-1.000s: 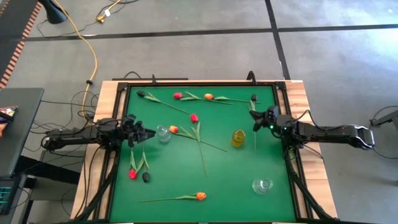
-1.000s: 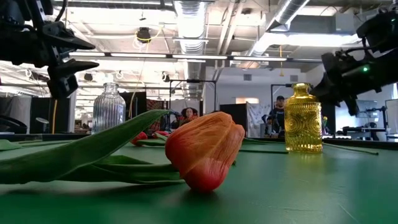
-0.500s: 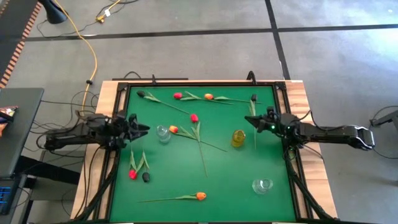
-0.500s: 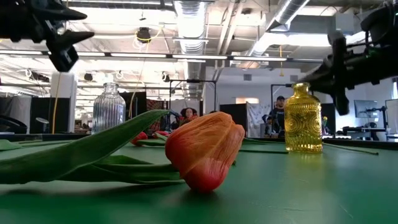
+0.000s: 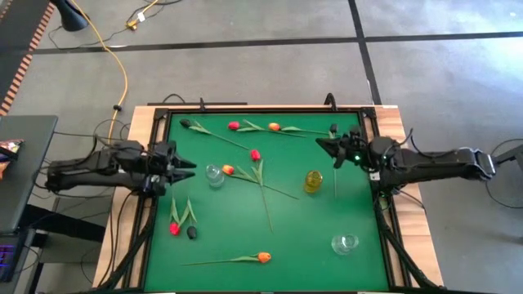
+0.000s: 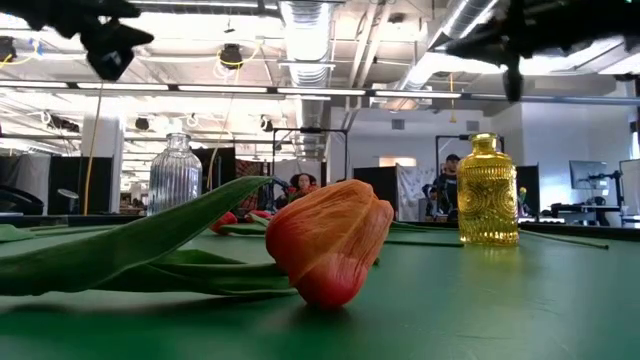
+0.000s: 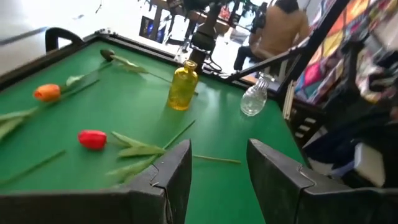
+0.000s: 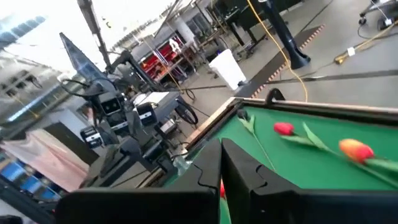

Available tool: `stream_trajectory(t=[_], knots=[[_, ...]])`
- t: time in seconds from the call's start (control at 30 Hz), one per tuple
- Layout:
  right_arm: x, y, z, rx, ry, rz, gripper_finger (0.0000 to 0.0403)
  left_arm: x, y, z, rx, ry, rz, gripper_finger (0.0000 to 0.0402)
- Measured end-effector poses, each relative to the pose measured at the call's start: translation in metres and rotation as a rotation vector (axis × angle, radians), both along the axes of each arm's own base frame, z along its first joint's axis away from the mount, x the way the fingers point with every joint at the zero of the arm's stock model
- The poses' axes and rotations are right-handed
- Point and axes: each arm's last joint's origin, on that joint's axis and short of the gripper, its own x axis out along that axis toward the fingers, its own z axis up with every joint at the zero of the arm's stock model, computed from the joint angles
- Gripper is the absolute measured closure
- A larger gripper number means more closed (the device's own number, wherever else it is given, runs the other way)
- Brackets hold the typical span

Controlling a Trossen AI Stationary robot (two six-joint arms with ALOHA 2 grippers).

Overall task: Sort flowers into vase by color
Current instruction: Put the top right black tulip into the top transparent vase

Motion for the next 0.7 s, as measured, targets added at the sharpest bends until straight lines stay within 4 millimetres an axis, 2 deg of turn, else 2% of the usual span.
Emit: stream_trajectory(t=[0.27, 0.47, 0.57, 0.7], knots=[[0.048, 0.004, 0.055, -0.146, 0.141, 0.069, 0.0364, 0.022, 0.002, 0.025, 0.160, 0.048, -0.026, 0.0260], [0.081, 0.007, 0.082, -0.212, 0.462, 0.126, 0.0350, 0.043, 0.003, 0.025, 0.204, 0.071, -0.037, 0.0260], [0.086, -0.003, 0.090, -0.076, 0.650, 0.059, 0.0341, 0.053, 0.005, 0.023, 0.187, 0.084, -0.027, 0.0260], [0.074, -0.035, 0.092, 0.219, 0.869, -0.109, 0.0321, 0.060, 0.007, 0.020, 0.095, 0.107, 0.009, 0.0260]])
